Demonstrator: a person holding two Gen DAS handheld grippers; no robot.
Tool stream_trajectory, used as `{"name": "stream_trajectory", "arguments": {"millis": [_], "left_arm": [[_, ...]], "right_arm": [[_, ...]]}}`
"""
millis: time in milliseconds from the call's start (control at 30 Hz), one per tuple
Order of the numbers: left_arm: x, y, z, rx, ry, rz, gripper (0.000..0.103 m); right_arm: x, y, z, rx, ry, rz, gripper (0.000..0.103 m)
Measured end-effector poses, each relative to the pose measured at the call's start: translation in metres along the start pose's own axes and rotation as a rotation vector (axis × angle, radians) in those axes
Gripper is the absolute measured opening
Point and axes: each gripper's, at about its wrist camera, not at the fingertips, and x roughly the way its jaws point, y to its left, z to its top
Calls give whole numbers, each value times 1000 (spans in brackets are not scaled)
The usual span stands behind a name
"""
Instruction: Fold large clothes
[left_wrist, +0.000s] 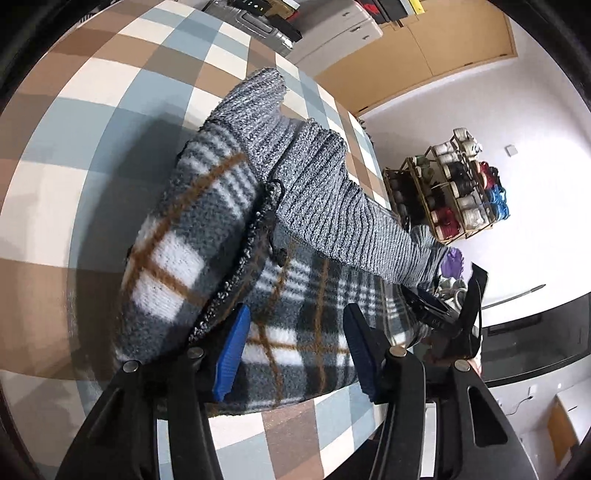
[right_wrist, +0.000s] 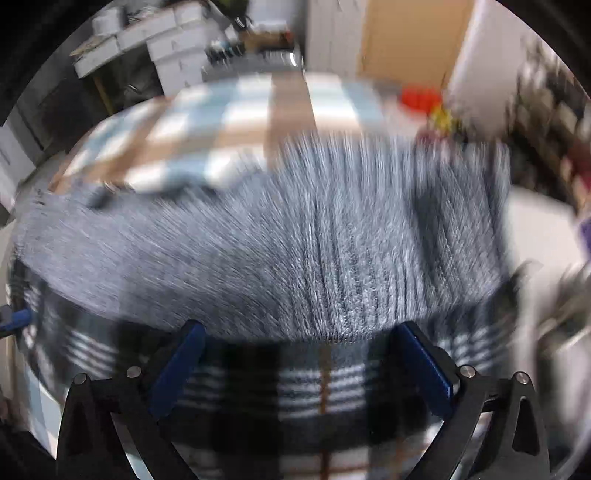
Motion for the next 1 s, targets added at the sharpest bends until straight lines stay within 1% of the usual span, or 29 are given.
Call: {"name": "stream_trajectory", "arguments": {"millis": [33, 100, 133, 167, 200, 233, 267, 333, 400, 433, 467, 500, 533, 567, 600, 633, 667, 700, 733, 767, 800, 833, 867, 900, 933, 1000], "left_arm": [[0, -1, 0, 4, 1, 5, 47], [0, -2, -1, 4, 4, 6, 47], [2, -4, 0, 0, 3, 3, 47], [2, -3, 0, -7, 6, -4, 47], [2, -3, 0, -14, 7, -10, 47], [0, -2, 0, -17, 1, -12, 47], [-3, -2, -1, -12, -3, -12, 47], [-8, -2, -3, 6, 2, -3, 47], [-11, -16, -9, 89, 14, 30, 47], [-16, -24, -14, 134, -11, 62, 47], [-21, -36, -19, 178, -45, 77, 47], [-24, -45, -24, 204, -54, 58, 47], [-25, -58, -29, 240, -48, 9, 47], [-24, -69, -35, 276, -34, -41, 49], [-20, -77, -40, 307, -17, -78, 54], [-18, -79, -42, 326, -15, -78, 55], [-13, -83, -44, 344, -21, -39, 55], [-6, -82, -44, 350, -17, 23, 56], [1, -78, -41, 346, -3, 63, 55], [9, -71, -37, 323, 16, 96, 55], [16, -61, -33, 281, 31, 122, 55], [19, -52, -29, 241, 44, 131, 55], [23, -40, -24, 183, 66, 95, 55], [23, -32, -21, 135, 66, 50, 55], [21, -29, -21, 111, 62, 28, 55], [15, -27, -20, 71, 60, 8, 55]], "right_arm": [[-2, 3, -5, -22, -28, -12, 103], [-5, 3, -5, -3, -12, -15, 103], [-8, 3, -2, 0, 11, -10, 103], [-13, 4, 2, -1, 19, -1, 103], [-23, 3, 4, 3, 6, 25, 103], [-34, 0, 4, 15, -24, 66, 103], [-51, -5, 1, 43, -71, 108, 103], [-74, -15, -11, 124, -145, 175, 103], [-88, -24, -34, 236, -193, 283, 103], [-93, -27, -51, 298, -217, 359, 103], [-95, -26, -55, 331, -231, 414, 103], [-98, -26, -72, 365, -249, 460, 103], [-99, -26, -88, 390, -261, 459, 103], [-99, -25, -95, 397, -266, 443, 103], [-99, -24, -106, 413, -281, 427, 103], [-99, -25, -114, 441, -305, 440, 103], [-100, -27, -121, 475, -327, 469, 103], [-97, -31, -123, 519, -325, 515, 103], [-96, -34, -121, 543, -315, 563, 103], [-95, -37, -120, 553, -327, 589, 103], [-89, -41, -113, 564, -345, 580, 103], [-87, -44, -113, 576, -357, 562, 103], [-83, -47, -112, 589, -352, 549, 103], [-77, -50, -112, 599, -322, 552, 103], [-71, -51, -112, 607, -293, 558, 103], [-68, -52, -114, 608, -275, 546, 103]]}}
